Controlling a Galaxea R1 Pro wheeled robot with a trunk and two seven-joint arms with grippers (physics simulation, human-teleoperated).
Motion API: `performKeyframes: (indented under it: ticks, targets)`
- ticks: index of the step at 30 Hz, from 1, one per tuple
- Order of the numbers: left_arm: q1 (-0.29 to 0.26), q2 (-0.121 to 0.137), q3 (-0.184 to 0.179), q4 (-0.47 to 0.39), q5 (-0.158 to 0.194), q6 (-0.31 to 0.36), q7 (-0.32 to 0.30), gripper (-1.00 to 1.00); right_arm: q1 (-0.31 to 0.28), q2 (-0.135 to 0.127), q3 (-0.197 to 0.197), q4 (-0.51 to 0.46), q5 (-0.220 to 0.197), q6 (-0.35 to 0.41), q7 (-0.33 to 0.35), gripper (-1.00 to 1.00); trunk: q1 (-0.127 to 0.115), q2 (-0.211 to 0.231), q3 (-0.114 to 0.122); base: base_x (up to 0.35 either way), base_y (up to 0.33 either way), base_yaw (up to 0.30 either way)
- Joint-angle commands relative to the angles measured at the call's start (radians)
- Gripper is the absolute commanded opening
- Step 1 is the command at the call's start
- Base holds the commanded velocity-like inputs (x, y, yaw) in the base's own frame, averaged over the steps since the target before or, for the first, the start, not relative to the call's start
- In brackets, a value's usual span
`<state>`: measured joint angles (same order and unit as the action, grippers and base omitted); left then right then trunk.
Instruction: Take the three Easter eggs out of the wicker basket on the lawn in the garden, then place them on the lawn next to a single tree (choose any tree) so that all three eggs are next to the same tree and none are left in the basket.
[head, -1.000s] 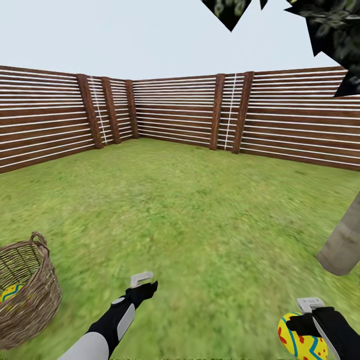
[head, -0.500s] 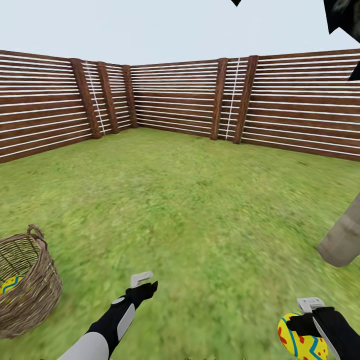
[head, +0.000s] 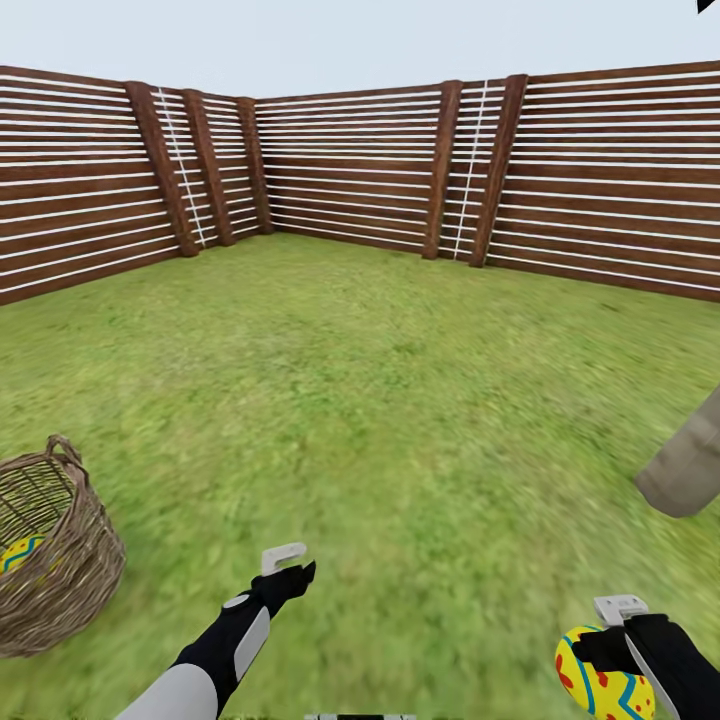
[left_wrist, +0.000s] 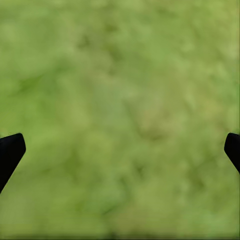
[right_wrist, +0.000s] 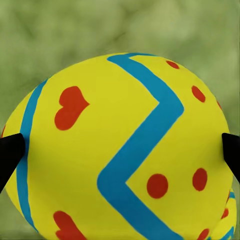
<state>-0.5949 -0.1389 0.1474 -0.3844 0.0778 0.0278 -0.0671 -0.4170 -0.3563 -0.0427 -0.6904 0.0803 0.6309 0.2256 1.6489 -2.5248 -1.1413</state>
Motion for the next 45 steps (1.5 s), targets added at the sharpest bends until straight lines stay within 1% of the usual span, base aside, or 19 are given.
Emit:
performKeyframes:
  ticks: [1,10,43,45]
  targets:
    - [0.000,-0.001,0.006,-0.001,0.008,0.003,-0.007,1.00,0.000,0.000,-0.003,-0.001,0.009,0.004,0.008,-1.00,0.000,-0.001,-0.005,0.000,0.000,0.000]
    - [0.000,0.001,0.006,0.000,0.010,0.000,-0.014,1.00,0.000,0.000,-0.002,-0.001,0.008,0.004,0.008,-1.00,0.000,-0.001,-0.005,0.000,0.000,0.000]
    - [0.000,-0.002,0.006,-0.001,0.008,0.001,-0.007,1.00,0.000,0.000,-0.002,-0.002,0.009,0.004,0.008,-1.00,0.015,-0.008,-0.132,0.000,0.000,0.000]
    - [0.000,-0.002,0.006,-0.001,0.008,0.001,-0.008,1.00,0.000,0.002,-0.002,-0.001,0.009,0.004,0.008,-1.00,0.015,-0.008,-0.132,0.000,0.000,0.000]
